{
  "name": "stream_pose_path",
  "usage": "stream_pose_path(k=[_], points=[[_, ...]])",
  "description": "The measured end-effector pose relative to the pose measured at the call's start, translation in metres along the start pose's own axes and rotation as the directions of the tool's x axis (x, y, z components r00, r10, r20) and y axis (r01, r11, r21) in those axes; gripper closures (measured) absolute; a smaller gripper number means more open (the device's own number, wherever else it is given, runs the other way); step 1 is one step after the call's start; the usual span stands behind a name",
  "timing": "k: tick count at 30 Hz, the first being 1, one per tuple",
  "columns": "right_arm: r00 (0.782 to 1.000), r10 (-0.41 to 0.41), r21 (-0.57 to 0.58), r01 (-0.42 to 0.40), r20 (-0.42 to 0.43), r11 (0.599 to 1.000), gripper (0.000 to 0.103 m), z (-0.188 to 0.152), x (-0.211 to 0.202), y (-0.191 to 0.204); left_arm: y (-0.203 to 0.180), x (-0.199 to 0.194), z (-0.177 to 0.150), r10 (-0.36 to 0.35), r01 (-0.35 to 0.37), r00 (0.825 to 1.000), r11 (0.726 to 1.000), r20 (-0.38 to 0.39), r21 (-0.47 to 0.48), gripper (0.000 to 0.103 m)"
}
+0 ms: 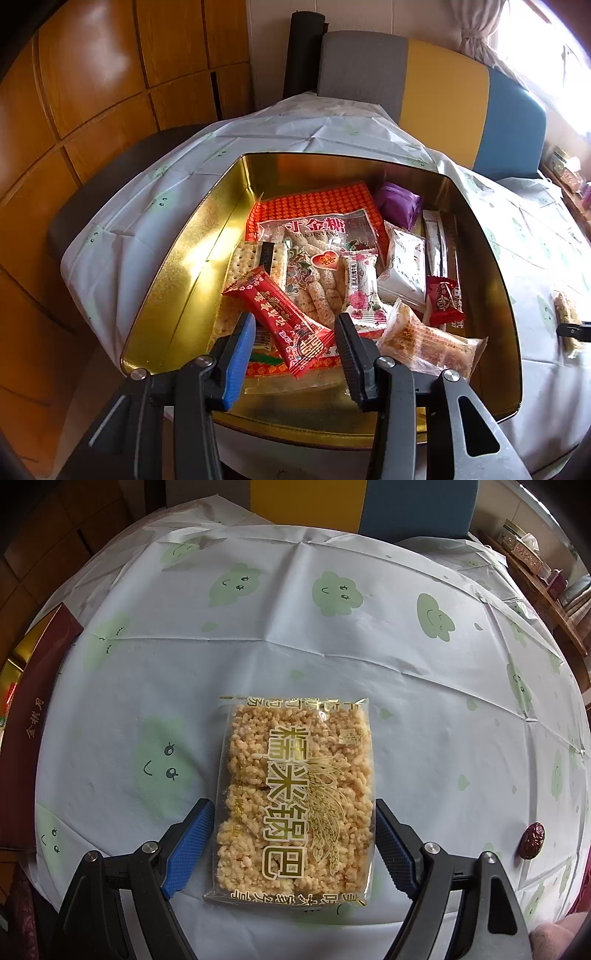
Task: Organize snacks
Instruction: 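Lower the red candy into the tray and open the left gripper while the right gripper holds the bag, then carry the puffed-rice bag over the tray and open the right gripper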
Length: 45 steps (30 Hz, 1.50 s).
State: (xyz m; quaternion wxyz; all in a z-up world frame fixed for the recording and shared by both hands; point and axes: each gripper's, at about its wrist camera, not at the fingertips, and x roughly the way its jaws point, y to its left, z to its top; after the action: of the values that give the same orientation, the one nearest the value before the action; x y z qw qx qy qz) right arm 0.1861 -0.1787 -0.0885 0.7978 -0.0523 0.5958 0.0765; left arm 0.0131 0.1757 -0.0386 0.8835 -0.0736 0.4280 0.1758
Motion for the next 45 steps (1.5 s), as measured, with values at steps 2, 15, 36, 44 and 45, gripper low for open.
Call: stream_pose_path(k=[2, 15, 36, 44, 45], points=[[1.000, 0.001, 0.005, -0.001, 0.003, 1.000, 0.018, 0.000, 0.000, 0.000, 0.001, -0.001, 0.000, 0.001, -0.001, 1.000, 1.000, 0.004, -0.003, 0.057], [0.998, -0.018, 0.022, 0.016, 0.056, 1.000, 0.029, 0.003, -0.010, -0.011, 0.007, -0.008, 0.000, 0.008, -0.008, 0.999, 1.000, 0.034, -0.006, 0.057], [0.994, -0.051, 0.024, 0.049, 0.098, 0.999, 0.030, -0.005, -0.023, 0.009, 0.027, -0.010, 0.001, 0.010, -0.007, 0.998, 0.998, 0.058, -0.056, 0.053], [0.976, 0.075, -0.023, -0.072, 0.204, 0.997, 0.030, 0.009, -0.069, 0.066, 0.032, -0.011, 0.001, 0.003, 0.002, 0.998, 0.997, 0.067, -0.072, 0.046], [0.971, 0.097, -0.051, -0.088, 0.218, 0.995, 0.030, 0.011, -0.076, 0.080, 0.033, -0.011, 0.002, 0.000, 0.005, 0.998, 0.997, 0.066, -0.075, 0.046]])
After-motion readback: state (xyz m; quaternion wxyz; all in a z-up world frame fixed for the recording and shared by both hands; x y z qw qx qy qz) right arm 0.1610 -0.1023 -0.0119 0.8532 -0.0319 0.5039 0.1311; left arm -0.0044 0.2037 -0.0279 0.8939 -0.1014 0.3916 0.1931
